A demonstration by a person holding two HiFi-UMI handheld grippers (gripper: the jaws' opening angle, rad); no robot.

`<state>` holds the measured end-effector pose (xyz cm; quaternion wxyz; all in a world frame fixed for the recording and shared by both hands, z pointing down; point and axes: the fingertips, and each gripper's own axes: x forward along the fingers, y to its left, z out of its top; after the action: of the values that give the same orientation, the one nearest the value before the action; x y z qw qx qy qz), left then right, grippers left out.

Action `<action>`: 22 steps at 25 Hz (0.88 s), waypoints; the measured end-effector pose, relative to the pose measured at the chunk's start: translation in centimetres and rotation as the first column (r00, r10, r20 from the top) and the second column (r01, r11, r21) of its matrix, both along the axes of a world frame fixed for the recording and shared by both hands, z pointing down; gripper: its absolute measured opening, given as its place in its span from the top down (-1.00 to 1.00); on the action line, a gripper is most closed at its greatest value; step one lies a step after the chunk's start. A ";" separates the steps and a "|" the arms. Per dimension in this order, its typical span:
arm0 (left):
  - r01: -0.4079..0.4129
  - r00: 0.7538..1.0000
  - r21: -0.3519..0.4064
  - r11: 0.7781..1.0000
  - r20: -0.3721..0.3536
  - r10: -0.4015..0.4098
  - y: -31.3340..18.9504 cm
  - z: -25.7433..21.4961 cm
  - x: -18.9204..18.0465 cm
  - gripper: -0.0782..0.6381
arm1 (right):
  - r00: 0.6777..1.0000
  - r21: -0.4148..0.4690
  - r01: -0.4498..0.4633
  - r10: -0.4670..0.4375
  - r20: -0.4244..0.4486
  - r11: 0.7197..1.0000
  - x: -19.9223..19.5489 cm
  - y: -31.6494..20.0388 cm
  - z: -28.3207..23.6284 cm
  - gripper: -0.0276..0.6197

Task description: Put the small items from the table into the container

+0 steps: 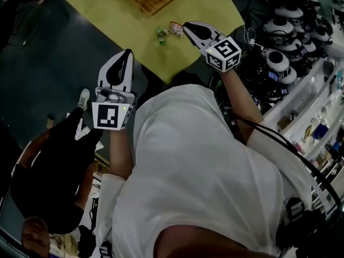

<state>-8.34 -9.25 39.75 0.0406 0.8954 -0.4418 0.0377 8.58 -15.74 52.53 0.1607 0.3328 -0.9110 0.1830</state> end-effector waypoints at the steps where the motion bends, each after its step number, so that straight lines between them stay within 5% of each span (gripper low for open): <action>1: 0.010 1.000 -0.013 1.000 -0.001 -0.010 0.2 0.2 0.1 0.76 | 1.000 -0.024 0.013 -0.013 -0.016 1.000 0.2 -0.2 1.5 0.79; 13: 0.168 0.986 -0.123 0.978 0.034 -0.165 0.7 3.3 1.9 0.76 | 0.968 -0.279 0.165 -0.210 -0.140 0.946 2.6 -2.0 17.3 0.48; 22: 0.241 0.971 -0.159 0.958 0.048 -0.236 3.0 3.5 0.9 0.76 | 0.873 -0.365 0.255 -0.375 -0.313 0.896 1.1 -0.2 24.0 0.18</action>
<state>-7.46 -6.28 43.29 0.1120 0.8287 -0.5423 0.0812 9.71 -15.97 76.50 0.4103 0.1770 -0.8649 0.2286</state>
